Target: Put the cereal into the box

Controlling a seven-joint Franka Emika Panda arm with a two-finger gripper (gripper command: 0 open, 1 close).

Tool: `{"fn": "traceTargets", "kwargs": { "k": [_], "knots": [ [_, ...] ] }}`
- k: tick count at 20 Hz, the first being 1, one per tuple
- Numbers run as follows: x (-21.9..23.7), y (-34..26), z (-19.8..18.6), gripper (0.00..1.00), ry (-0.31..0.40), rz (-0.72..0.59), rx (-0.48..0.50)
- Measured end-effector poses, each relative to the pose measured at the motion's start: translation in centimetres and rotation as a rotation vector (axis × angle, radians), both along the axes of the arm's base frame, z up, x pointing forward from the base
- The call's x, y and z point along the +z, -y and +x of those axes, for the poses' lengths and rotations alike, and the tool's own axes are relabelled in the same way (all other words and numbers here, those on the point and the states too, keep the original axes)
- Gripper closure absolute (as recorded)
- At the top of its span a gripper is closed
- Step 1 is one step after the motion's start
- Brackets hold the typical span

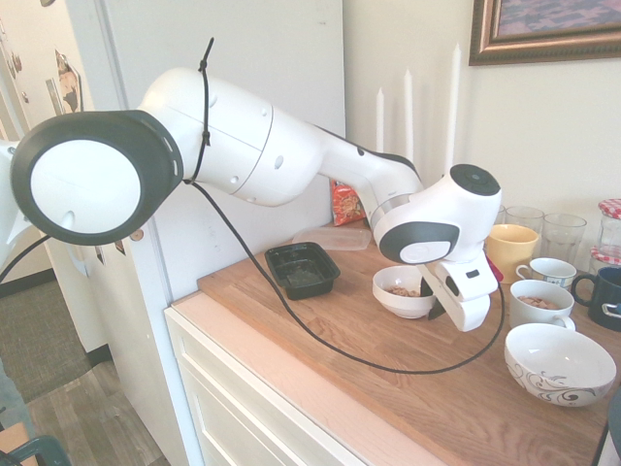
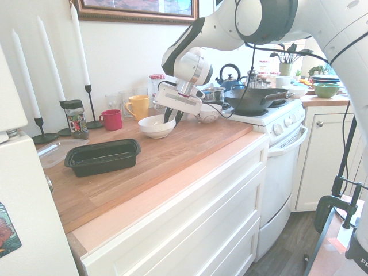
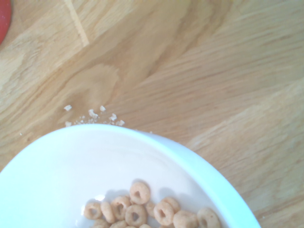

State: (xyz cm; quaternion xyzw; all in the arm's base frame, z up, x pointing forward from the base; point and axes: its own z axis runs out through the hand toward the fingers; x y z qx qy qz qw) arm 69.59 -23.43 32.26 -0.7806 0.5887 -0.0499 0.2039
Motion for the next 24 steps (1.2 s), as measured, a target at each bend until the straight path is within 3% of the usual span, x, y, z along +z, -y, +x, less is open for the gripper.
{"fn": "traceTargets", "kwargs": {
  "k": [13,24],
  "knots": [
    [4.1,0.7,-0.4,1.00,0.003,-0.086,-0.013],
    [13.4,-1.7,-1.1,1.00,0.040,-0.179,0.021]
  ]
}}
